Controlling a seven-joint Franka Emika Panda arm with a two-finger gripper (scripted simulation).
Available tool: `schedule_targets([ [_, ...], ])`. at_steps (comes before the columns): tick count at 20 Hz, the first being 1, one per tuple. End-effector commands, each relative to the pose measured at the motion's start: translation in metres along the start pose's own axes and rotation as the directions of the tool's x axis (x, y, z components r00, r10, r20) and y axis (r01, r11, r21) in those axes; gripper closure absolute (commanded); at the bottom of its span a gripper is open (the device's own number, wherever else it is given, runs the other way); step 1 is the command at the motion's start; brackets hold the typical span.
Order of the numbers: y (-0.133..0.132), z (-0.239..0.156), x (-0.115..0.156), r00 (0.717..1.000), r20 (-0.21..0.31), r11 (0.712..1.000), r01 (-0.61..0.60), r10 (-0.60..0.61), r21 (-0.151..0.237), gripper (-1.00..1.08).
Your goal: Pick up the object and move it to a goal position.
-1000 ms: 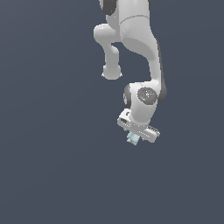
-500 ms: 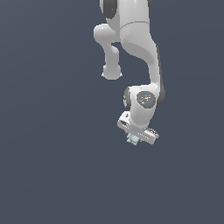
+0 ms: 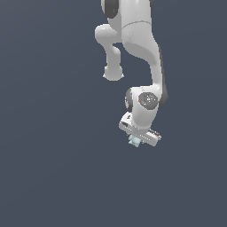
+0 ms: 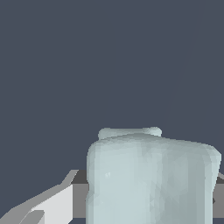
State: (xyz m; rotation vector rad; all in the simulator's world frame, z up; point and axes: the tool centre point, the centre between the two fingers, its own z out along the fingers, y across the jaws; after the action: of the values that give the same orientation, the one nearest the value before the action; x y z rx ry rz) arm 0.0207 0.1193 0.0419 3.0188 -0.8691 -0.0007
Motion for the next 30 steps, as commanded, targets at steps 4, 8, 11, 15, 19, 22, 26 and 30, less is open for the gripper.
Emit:
schedule_targets([
  [4,-0.003,-0.016,-0.001,1.0,-0.001,1.0,0.0,0.0,0.001,1.08],
  [8,-0.008,-0.042,-0.003,1.0,-0.001,1.0,0.0,0.0,0.001,1.08],
  [11,-0.013,-0.068,-0.005,1.0,-0.001,1.0,0.0,0.0,0.0,1.08],
  [15,-0.021,-0.11,-0.008,1.0,-0.001,1.0,0.0,0.0,0.0,1.08],
  [19,-0.03,-0.156,-0.01,1.0,-0.001,1.0,0.0,0.0,0.0,1.08],
  [22,-0.037,-0.191,-0.012,1.0,-0.001,1.0,0.0,0.0,0.0,1.08],
  [26,-0.046,-0.233,-0.014,1.0,-0.001,1.0,0.0,0.0,0.0,1.08],
  [30,-0.053,-0.263,-0.015,1.0,-0.001,1.0,0.0,0.0,0.0,1.08],
])
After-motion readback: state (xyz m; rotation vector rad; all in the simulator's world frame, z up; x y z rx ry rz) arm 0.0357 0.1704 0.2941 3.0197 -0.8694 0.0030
